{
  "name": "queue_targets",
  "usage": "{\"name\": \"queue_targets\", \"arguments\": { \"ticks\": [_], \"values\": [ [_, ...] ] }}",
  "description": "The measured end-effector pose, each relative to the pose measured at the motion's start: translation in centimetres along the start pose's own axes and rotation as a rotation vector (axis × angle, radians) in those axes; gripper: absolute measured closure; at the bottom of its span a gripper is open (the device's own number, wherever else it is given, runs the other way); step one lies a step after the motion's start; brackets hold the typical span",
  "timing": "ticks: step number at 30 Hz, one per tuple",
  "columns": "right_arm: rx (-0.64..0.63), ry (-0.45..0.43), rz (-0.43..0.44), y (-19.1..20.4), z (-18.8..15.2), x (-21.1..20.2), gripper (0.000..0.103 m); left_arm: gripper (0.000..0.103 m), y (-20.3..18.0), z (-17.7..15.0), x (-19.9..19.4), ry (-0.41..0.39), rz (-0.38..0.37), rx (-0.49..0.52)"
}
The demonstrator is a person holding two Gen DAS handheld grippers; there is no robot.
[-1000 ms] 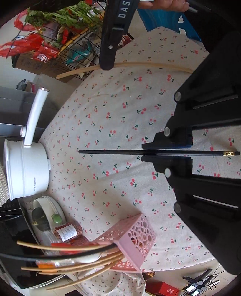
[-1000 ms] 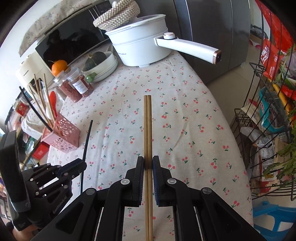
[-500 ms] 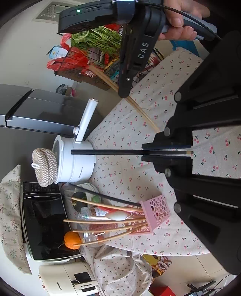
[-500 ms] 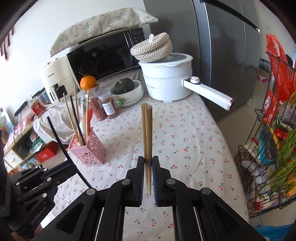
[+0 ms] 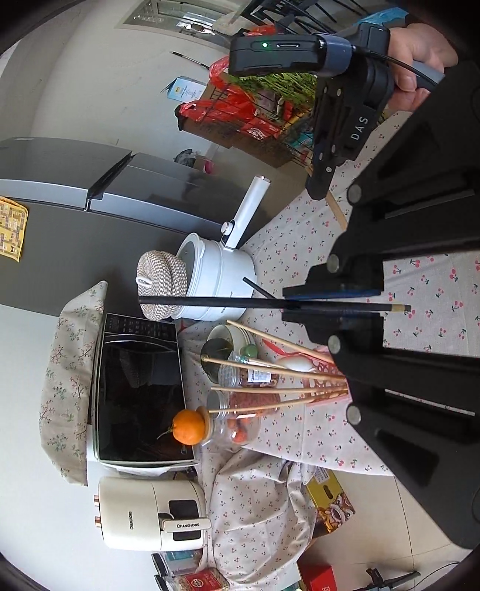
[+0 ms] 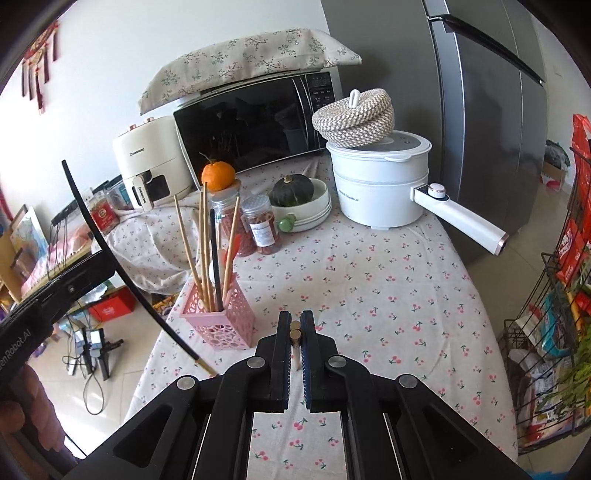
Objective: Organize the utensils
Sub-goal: 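Drop the wooden chopstick into the basket with right while left carries the black chopstick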
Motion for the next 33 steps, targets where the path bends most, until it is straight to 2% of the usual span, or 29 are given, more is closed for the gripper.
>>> {"name": "queue_targets", "arguments": {
  "ticks": [7, 14, 19, 25, 33],
  "values": [
    [-0.017, -0.019, 0.028, 0.6, 1.2, -1.1, 0.098, 0.097, 0.9, 2.5, -1.6, -0.109, 0.036, 0.013],
    [-0.019, -0.060, 0.092, 2.3, 3.1, -3.2, 0.098, 0.097, 1.8, 4.1, -1.3, -0.192, 0.090, 0.050],
    [-0.019, -0.073, 0.149, 4.1, 4.4, -4.1, 0.098, 0.097, 3.5, 3.7, 0.9, -0.183, 0.157, 0.072],
    [-0.024, -0.098, 0.190, 6.1, 6.3, -4.3, 0.098, 0.097, 5.1, 3.4, 3.1, -0.176, 0.172, 0.063],
    [0.004, -0.103, 0.207, 7.2, 8.9, -2.6, 0.098, 0.097, 6.8, 1.4, 6.3, -0.071, 0.168, 0.006]
  ]
}}
Point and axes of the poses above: each gripper's, at about its wrist camera, not at the fingertips, and x roughly the way its jaws point, y to its left, z to its top, the point moved 6 cm from there along x, roughly the way its jaws point, and after that the axes turned 9 degrees about -y, right-handed, at the moved point
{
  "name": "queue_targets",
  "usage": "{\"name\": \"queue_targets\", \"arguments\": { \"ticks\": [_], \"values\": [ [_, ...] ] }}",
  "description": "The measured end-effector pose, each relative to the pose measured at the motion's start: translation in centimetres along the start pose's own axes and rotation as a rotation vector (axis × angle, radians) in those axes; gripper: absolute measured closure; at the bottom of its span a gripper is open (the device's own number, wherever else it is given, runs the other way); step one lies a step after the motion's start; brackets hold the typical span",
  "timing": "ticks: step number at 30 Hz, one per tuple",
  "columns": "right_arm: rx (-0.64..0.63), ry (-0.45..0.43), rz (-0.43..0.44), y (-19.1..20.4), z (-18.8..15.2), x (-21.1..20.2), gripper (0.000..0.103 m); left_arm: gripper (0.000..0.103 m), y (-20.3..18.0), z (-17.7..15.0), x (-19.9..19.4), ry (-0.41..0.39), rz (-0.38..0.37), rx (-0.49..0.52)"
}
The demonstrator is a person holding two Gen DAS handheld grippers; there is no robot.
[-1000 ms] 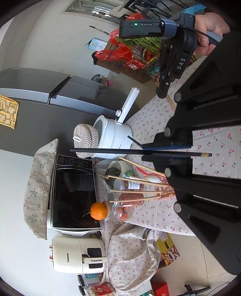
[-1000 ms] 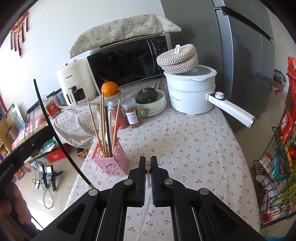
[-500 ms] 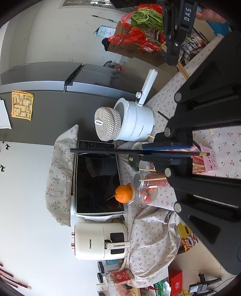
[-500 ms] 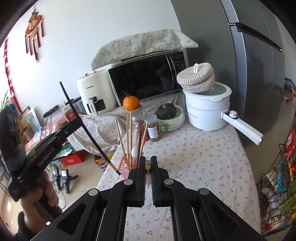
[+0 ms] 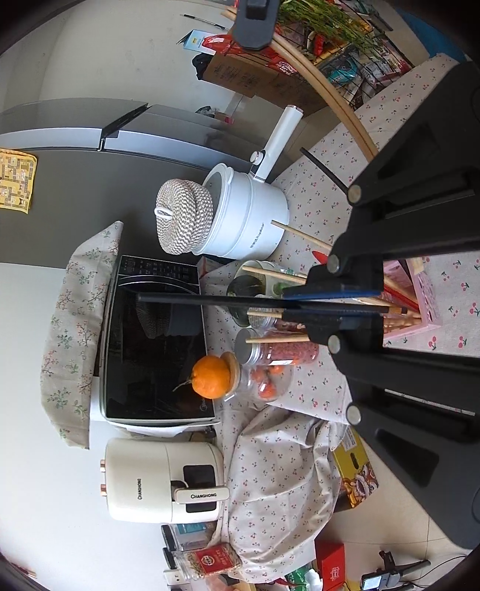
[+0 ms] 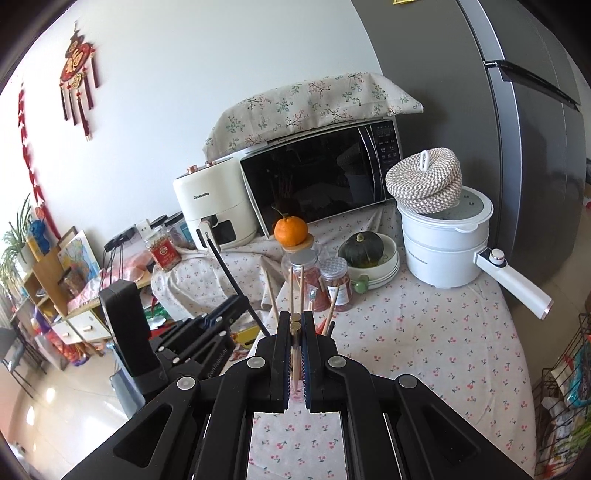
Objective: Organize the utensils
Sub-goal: 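Lower the black chopstick into the pink basket and open the left gripper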
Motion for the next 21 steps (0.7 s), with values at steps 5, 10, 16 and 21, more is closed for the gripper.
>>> {"name": "queue_targets", "arguments": {
  "ticks": [5, 10, 16, 21],
  "values": [
    [-0.007, 0.027, -0.022, 0.3, 0.7, 2.4, 0.098, 0.097, 0.6, -0.8, 1.0, 0.047, -0.012, -0.051],
    [-0.002, 0.084, -0.041, -0.2, 0.4, 5.0, 0.098, 0.073, 1.4, -0.3, 0.4, 0.058, -0.016, -0.104],
    [0.019, 0.155, -0.048, -0.6, -0.5, 8.2, 0.098, 0.055, 2.5, -0.6, -0.7, 0.092, -0.007, -0.141],
    [0.047, 0.205, -0.045, -0.7, -0.9, 10.6, 0.096, 0.045, 3.9, -1.9, -1.0, 0.153, 0.038, -0.155]
  ]
}}
Point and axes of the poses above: each gripper's, at about its wrist camera, not at the fingertips, and x roughly the way its jaws point, y to its left, z to its top, the point moved 6 cm from there along x, roughly the way its jaws point, and after that the axes turned 9 degrees about -y, right-handed, at the moved point
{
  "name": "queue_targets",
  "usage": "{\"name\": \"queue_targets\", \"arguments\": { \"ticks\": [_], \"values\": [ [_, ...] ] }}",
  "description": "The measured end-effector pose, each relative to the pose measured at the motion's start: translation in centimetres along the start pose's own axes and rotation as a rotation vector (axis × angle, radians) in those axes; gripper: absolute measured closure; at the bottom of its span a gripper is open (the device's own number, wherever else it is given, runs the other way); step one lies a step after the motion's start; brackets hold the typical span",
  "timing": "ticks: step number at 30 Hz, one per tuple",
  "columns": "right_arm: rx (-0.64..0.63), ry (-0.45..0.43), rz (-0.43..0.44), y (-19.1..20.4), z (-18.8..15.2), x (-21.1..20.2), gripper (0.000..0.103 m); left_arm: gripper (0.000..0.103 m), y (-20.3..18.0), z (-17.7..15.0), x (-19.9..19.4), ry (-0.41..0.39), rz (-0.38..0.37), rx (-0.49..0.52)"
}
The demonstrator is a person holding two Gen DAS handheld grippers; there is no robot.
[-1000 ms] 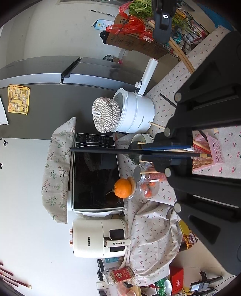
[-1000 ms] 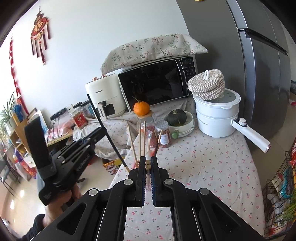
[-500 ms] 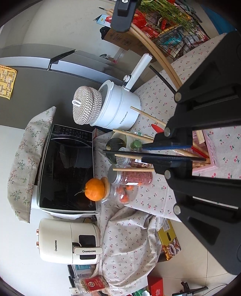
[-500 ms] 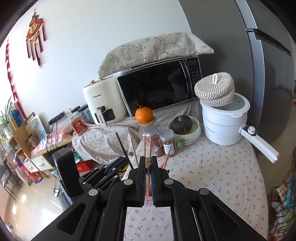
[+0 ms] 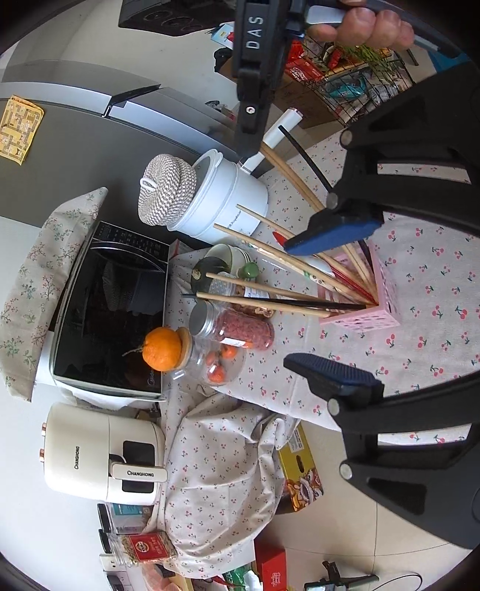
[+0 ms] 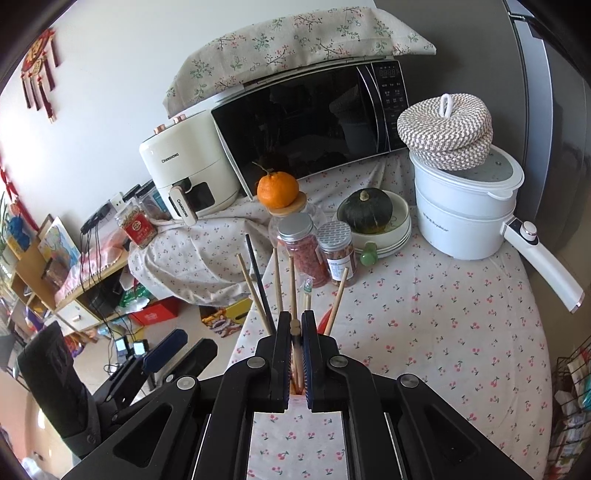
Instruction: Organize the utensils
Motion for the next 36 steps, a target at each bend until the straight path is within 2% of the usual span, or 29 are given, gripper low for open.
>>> {"name": "queue_targets", "arguments": {
  "ticks": [1, 4, 6, 7, 10, 13, 15, 21, 26, 34, 36],
  "values": [
    [0.007, 0.002, -0.006, -0.1, 0.2, 0.2, 0.094, 0.044, 0.2, -0.3, 0.0, 0.015, 0.006, -0.005],
    [0.031, -0.021, -0.018, -0.4, 1.3, 0.2, 0.077, 0.037, 0.6, -0.8, -0.2, 0.041, 0.007, -0.009],
    [0.046, -0.054, -0.030, -0.6, 2.1, -0.5, 0.050, 0.033, 0.6, -1.0, -0.4, 0.047, 0.007, -0.005],
    [0.053, -0.077, -0.033, -0.7, 2.4, -1.0, 0.046, 0.031, 0.6, -1.1, -0.5, 0.051, 0.009, -0.001],
    [0.049, -0.122, -0.041, -0.8, 3.3, -2.7, 0.042, 0.026, 0.3, -1.4, -0.8, 0.059, 0.016, 0.009],
    [0.039, -0.163, -0.057, -1.0, 3.6, -4.7, 0.033, 0.020, -0.1, -1.9, -1.1, 0.069, 0.027, 0.023],
    [0.035, -0.187, -0.063, -1.2, 3.3, -6.2, 0.025, 0.018, -0.7, -2.4, -1.2, 0.082, 0.020, 0.037],
    [0.010, -0.235, -0.129, -2.6, 1.1, -10.1, 0.016, 0.007, -2.1, -3.7, -1.9, 0.112, 0.009, 0.074],
    [-0.012, -0.238, -0.171, -3.8, -1.5, -12.3, 0.011, 0.001, -2.9, -4.7, -2.6, 0.127, 0.018, 0.098],
    [-0.007, -0.206, -0.194, -5.1, -5.6, -14.1, 0.007, 0.001, -3.8, -6.4, -4.0, 0.123, 0.057, 0.179],
    [0.001, -0.197, -0.204, -5.5, -6.6, -14.1, 0.002, 0.001, -3.8, -6.8, -4.3, 0.122, 0.061, 0.189]
  ]
}}
Point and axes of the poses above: each gripper's, at about its wrist camera, not at the fingertips, and x roughly the way its jaws point, y to its left, z to its top, the point moved 6 cm from there along x, roughly the way its jaws point, and after that the axes turned 9 degrees about -y, right-handed, at the moved point
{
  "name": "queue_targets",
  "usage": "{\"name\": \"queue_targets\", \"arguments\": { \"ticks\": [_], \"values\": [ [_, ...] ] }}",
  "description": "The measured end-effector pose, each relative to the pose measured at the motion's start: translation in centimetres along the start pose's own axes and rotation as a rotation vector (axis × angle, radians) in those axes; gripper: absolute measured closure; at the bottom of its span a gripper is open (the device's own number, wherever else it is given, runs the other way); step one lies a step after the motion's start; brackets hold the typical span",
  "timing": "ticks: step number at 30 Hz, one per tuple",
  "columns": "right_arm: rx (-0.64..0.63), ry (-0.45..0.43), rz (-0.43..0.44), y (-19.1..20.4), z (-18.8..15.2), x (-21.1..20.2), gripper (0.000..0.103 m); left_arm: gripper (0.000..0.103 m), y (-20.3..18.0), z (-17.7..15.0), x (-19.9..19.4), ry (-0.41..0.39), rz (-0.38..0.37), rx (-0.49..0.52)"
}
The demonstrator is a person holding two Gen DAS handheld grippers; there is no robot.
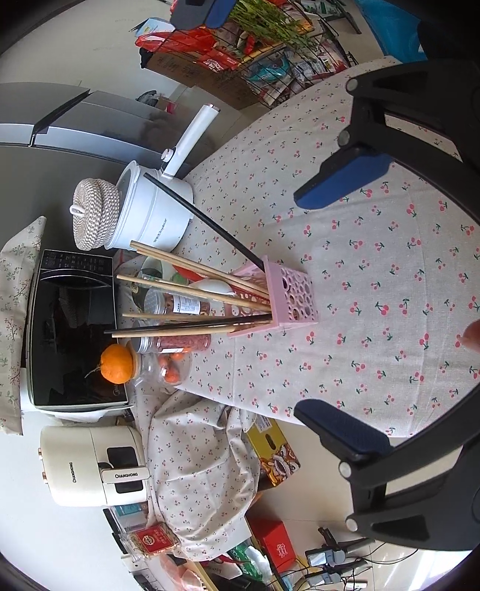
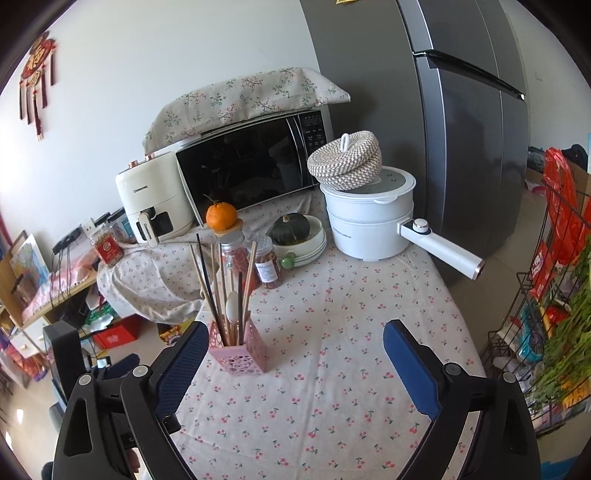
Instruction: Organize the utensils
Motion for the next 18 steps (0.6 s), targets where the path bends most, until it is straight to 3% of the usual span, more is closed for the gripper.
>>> {"name": "queue_targets", "arguments": {
  "ticks": [8, 18],
  "values": [
    [0.013, 0.048, -0.032, -1.2, -4.4, 1.0, 0.000, 0.001, -0.2, -1.7, -0.2, 0.040, -0.005, -0.007],
    [-0.041, 0.089, -0.106, -3.0, -7.2, 2.2, 0.000, 0.001, -2.0, -1.9, -1.3, 0.007, 0.008, 0.060]
  ]
}}
Point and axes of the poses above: each gripper's, at about its wrist camera, not at the fingertips, and x roughly the way its jaws point, y to its left, z to its top, the point moved 6 cm from there along x, roughly the way its jaws point, and after that the axes turned 9 degrees about -y, right-handed, at the moved point
